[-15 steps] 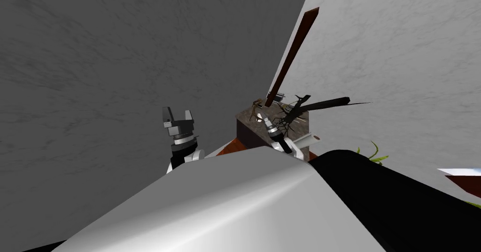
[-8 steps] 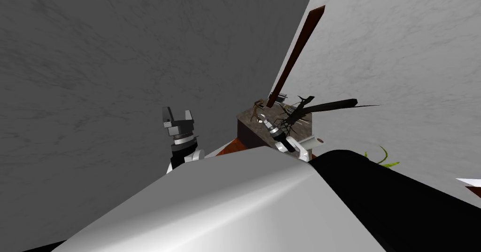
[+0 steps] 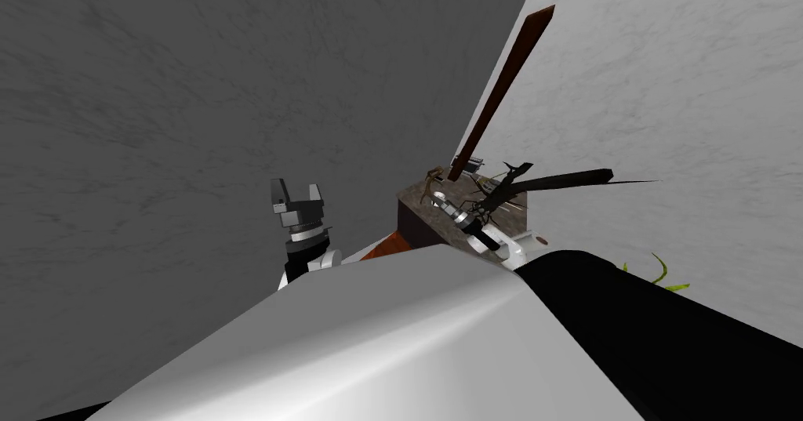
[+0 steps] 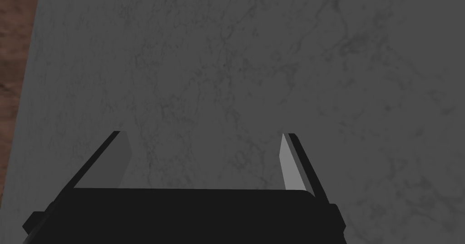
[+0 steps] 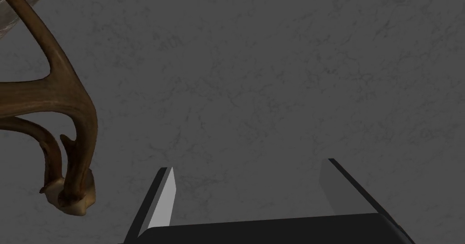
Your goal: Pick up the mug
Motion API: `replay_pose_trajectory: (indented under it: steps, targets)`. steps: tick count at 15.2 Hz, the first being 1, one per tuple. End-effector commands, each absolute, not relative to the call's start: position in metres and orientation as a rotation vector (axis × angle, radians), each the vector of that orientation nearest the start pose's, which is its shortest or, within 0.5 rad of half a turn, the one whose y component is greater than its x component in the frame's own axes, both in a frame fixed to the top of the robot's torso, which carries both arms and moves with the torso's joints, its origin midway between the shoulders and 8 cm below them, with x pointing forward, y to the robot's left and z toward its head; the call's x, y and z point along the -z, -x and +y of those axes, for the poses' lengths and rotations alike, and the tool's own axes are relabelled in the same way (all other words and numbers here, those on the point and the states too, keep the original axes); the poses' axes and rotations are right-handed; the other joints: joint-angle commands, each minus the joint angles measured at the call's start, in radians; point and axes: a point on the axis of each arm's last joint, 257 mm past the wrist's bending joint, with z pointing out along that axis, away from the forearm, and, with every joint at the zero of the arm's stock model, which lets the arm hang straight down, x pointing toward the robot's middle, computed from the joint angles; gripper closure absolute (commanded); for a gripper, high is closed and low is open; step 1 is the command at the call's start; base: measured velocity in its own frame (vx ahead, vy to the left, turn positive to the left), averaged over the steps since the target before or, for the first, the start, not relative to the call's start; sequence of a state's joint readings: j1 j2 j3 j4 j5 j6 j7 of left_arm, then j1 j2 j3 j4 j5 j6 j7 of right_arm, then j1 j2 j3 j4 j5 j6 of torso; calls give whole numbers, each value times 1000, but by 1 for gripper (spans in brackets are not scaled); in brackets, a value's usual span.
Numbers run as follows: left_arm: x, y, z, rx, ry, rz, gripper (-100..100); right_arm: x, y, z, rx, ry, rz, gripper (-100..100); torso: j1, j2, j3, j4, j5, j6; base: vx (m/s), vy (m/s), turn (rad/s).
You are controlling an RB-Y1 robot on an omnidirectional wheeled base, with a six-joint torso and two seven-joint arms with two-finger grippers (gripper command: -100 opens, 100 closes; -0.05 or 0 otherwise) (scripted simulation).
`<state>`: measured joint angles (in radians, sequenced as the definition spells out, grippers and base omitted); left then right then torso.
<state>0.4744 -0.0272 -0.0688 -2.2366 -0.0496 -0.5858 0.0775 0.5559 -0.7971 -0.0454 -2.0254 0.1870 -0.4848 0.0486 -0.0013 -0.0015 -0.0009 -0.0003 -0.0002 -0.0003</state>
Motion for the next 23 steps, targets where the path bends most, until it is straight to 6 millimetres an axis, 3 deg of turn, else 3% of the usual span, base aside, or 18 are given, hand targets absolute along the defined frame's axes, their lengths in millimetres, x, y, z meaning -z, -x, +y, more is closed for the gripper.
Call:
replay_pose_trajectory:
  steps: [1, 2, 5, 9, 16, 20, 23]
  targets:
    - [-30, -343, 249, 1438, 627, 556, 0, 130, -369, -287, -862, -30, 1547, -100, 0, 0, 0, 0, 0, 0, 11, -11, 38]
    - [-30, -343, 249, 1438, 627, 556, 0, 141, -368, -296, -841, -22, 1583, -100, 0, 0, 0, 0, 0, 0, 15, -9, 80]
    - [-30, -343, 249, 1438, 627, 556, 0, 141, -368, -296, -827, 27, 1613, -100, 0, 0, 0, 0, 0, 0, 12, -7, 43]
    - [-30, -343, 249, 1438, 627, 556, 0, 162, -366, -316, -768, 95, 1715, -100, 1, 0, 0, 0, 0, 0, 15, -7, 78]
    - [-30, -343, 249, 1438, 627, 556, 0, 170, -365, -328, -711, 205, 1806, -100, 1, 0, 0, 0, 0, 0, 15, -9, 52]
    - [-30, -343, 249, 1438, 627, 556, 0, 187, -360, -350, -649, 276, 1905, -100, 1, -1, 0, 0, 0, 0, 20, -9, 80]
    - [-30, -343, 249, 1438, 627, 556, 0, 185, -361, -352, -630, 327, 1929, -100, 0, -1, -1, 0, 0, 0, 19, -12, 48]
